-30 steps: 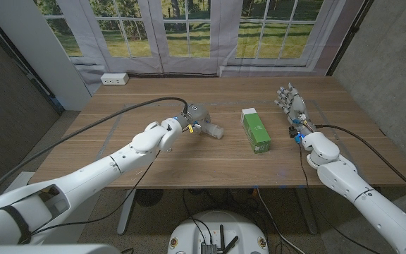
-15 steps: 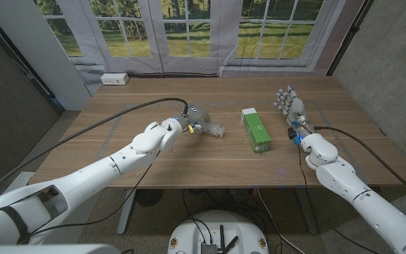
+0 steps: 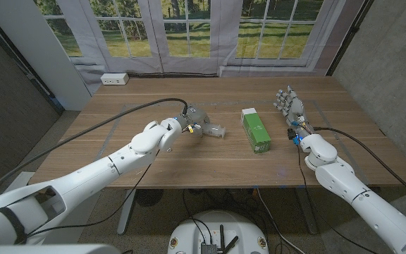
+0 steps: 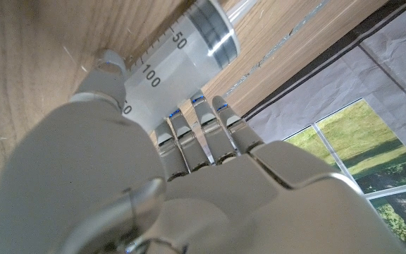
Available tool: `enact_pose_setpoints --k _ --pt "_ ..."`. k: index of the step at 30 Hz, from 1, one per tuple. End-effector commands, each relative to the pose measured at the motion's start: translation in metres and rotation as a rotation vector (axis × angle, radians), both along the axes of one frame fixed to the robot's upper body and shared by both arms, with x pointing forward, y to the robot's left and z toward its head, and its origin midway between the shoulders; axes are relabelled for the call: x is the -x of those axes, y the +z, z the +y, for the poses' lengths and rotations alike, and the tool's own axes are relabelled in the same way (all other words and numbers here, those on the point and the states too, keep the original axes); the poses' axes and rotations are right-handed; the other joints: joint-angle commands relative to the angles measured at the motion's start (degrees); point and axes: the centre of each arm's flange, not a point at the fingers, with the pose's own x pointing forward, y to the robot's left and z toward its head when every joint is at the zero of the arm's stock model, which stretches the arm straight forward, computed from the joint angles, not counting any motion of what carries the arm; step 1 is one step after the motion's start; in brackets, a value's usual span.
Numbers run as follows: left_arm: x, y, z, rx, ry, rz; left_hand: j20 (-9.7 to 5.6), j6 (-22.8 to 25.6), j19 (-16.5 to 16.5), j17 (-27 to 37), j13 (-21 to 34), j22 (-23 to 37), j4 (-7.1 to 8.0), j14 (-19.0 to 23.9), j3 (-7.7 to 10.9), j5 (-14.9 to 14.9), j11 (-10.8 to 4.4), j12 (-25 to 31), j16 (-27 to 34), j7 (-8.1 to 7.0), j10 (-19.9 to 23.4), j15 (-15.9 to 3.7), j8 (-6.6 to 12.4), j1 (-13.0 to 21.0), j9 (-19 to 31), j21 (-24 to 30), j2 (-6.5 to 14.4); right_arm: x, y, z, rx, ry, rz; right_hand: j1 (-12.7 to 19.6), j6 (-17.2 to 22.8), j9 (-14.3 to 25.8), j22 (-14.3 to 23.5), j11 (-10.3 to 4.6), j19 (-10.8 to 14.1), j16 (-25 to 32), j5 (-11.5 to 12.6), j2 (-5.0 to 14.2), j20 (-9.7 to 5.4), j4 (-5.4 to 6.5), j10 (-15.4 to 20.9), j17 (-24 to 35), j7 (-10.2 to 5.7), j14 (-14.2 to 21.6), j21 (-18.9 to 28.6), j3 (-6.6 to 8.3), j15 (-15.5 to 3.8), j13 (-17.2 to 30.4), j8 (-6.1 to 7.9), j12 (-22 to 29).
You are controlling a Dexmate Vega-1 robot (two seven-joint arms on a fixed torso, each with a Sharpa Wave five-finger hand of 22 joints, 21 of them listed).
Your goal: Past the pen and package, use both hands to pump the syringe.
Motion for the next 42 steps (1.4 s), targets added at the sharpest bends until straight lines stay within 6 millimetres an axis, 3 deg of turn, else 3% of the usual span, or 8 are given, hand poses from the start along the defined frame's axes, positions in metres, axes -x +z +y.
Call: enact_pose_setpoints --k 1,5,10,15,22,27,29,42 --pt "0.003 0.003 0.002 -0.016 0.015 0.023 -5.44 -1.6 -0.8 0.0 0.3 0.1 0.01 -2.1 -0.85 0.4 1.01 -0.2 0.0 -0.21 -2.3 -7.71 0.21 -0.6 0.1 0.0 -1.0 0.000 -0.002 0.003 -0.002 -0.008 0.007 -0.3 0.3 0.0 0.1 0.10 0.1 -0.3 0.5 1.11 0.33 0.37 0.4 0.1 -0.12 0.4 0.2 0.32 -0.24 0.1 0.04 0.1" --pt "0.003 0.006 0.003 -0.022 0.018 0.029 -5.08 -3.2 -1.1 0.0 0.2 0.1 0.06 -3.4 -1.24 0.5 1.79 -0.3 0.0 -0.18 -4.0 -7.03 0.17 -0.8 0.1 0.1 -1.1 0.000 -0.002 0.004 -0.002 -0.010 0.007 -0.3 0.3 0.0 0.1 0.10 0.1 -0.3 0.5 1.13 0.56 0.41 0.4 0.1 -0.16 0.4 0.2 0.34 -0.13 0.1 -0.02 0.1" --pt "0.002 0.009 0.005 -0.036 0.026 0.038 -3.92 -7.2 -3.0 -0.1 0.0 0.1 0.14 -9.6 -2.37 0.4 3.37 -0.2 -0.3 -0.20 -9.3 -3.97 0.21 -1.7 -0.1 -0.1 -1.8 0.000 -0.002 0.006 -0.005 -0.007 0.007 -0.2 0.4 0.0 0.1 0.03 0.2 -0.3 0.5 1.15 0.77 0.48 0.4 0.1 -0.31 0.4 0.2 0.36 -0.11 0.1 -0.02 0.0" --pt "0.001 0.014 0.006 -0.057 0.049 0.077 -2.43 -9.3 -5.0 -0.1 -0.2 0.1 0.51 -12.5 -3.28 0.1 4.79 -0.3 -0.1 -0.61 -13.0 -2.02 0.27 -3.1 -0.2 -0.2 -2.2 0.000 -0.002 0.007 0.000 -0.008 0.009 -0.2 0.4 0.0 0.1 -0.01 0.2 -0.4 0.5 1.16 1.01 0.52 0.3 0.1 -0.31 0.4 0.2 0.38 -0.07 0.1 -0.09 0.0" --pt "0.000 0.028 0.014 0.009 0.045 0.169 -1.71 -11.7 -7.2 0.0 -0.2 0.1 0.80 -15.3 -4.02 -0.4 5.64 -0.1 -0.2 -0.32 -15.4 -0.89 0.23 -4.5 -0.3 -0.4 -2.4 0.000 0.000 0.006 -0.002 0.005 0.016 -0.3 0.2 0.0 0.1 0.01 -0.4 -0.6 0.5 1.11 1.34 0.63 0.0 0.1 -0.41 -0.1 0.0 0.34 0.05 0.1 -0.23 -0.2" --pt "-0.001 0.039 0.022 0.042 0.027 0.243 -0.63 -14.9 -11.5 0.0 -0.2 0.1 1.40 -21.4 -4.58 -0.5 7.79 -0.2 -0.3 1.18 -21.0 1.66 0.03 -7.0 -0.4 -0.4 -1.4 -0.002 0.000 0.007 -0.012 0.015 0.025 -0.3 -0.4 0.0 0.1 -0.04 -1.3 -0.8 0.5 0.98 1.15 0.81 -0.4 0.1 0.26 -0.7 -0.3 0.24 0.29 0.1 -0.52 -0.3" --pt "0.001 0.046 0.027 0.067 0.005 0.268 -0.16 -16.9 -13.3 0.0 -0.2 0.1 1.99 -24.4 -4.99 -0.5 9.30 -0.1 -0.3 1.45 -23.1 2.73 -0.06 -9.0 -0.4 -0.4 -0.7 -0.003 0.000 0.008 -0.011 0.009 0.026 -0.4 -0.6 0.0 0.1 0.08 -1.5 -0.9 0.5 0.93 0.74 0.92 -0.5 0.2 0.82 -1.0 -0.3 0.17 0.13 0.1 -0.59 -0.4" --pt "0.008 0.063 0.049 0.149 -0.063 0.284 0.76 -20.9 -16.8 0.1 -0.3 0.1 3.18 -30.4 -5.56 -0.2 10.07 0.0 -0.2 1.12 -27.8 5.27 -0.12 -13.3 -0.6 -0.3 1.4 -0.005 0.002 0.012 -0.014 -0.021 0.026 -0.5 -1.1 0.0 0.1 0.16 -1.8 -0.9 0.6 0.96 -0.43 1.18 -0.8 0.2 2.05 -1.0 -0.3 0.10 -0.57 0.1 -0.69 -0.4"
